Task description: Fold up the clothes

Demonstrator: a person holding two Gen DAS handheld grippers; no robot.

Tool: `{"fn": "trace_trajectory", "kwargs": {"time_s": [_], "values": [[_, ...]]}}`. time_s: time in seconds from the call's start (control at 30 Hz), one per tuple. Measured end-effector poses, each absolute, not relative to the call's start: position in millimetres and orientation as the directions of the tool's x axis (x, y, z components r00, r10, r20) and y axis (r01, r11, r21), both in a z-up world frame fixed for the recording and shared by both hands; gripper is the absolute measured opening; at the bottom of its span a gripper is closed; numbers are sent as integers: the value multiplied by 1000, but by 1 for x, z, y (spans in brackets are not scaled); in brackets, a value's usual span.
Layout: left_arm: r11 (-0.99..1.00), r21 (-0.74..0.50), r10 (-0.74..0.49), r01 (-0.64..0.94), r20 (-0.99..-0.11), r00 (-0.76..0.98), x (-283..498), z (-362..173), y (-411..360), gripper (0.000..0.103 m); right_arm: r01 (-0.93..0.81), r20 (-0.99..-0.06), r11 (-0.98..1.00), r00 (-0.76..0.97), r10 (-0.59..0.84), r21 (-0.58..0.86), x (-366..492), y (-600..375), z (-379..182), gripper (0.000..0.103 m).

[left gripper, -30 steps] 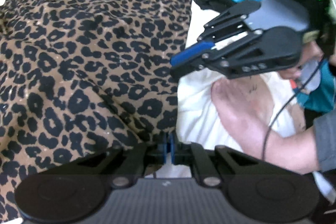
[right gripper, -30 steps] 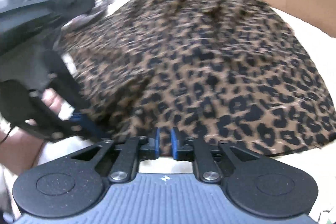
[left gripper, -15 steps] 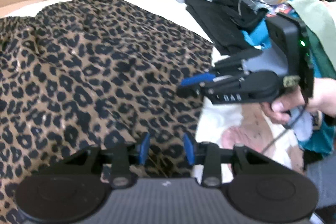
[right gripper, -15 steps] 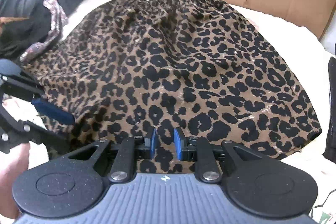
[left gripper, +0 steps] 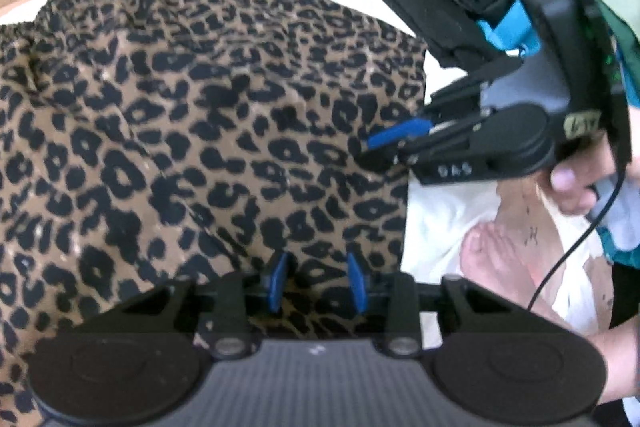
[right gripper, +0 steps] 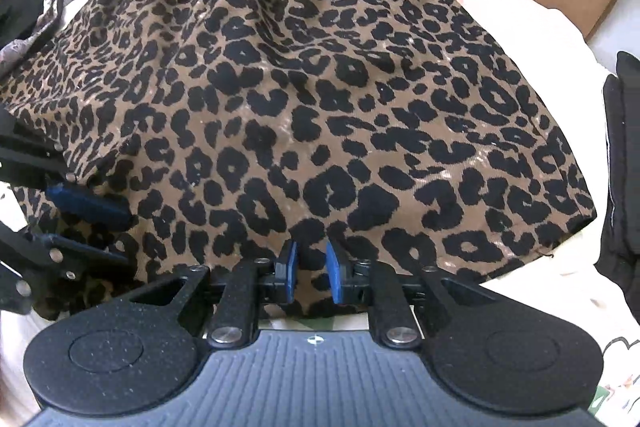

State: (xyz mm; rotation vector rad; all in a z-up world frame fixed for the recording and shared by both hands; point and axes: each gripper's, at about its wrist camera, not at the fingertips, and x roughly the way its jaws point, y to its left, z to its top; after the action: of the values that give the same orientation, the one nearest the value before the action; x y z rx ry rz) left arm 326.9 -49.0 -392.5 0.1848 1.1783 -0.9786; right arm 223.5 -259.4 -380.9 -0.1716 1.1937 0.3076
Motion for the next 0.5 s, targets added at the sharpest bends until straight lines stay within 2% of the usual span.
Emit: {"fn": "trace_trajectory", "kwargs": {"time_s": [0.13,0.27,0.4,0.5], "values": [[593,-345,-541,728,-840,42,323,-398,-51,35,-316,-931,948,334,149,38,222,-266,-379,23],[584,-378,-561,718,-828,20,324,-392,-45,20,-275,-913,958,364,186,85,221,-282,-371,23],[591,-409,-591,695,-807,28,327,-380,-31,19,-237,-873,967,447,196,95,218,-302,-356,23],[615,-419,-611,668,-788,68,332,-368,-17,19,-164,-848,984,510,146,71,222,-321,-349,23]]}}
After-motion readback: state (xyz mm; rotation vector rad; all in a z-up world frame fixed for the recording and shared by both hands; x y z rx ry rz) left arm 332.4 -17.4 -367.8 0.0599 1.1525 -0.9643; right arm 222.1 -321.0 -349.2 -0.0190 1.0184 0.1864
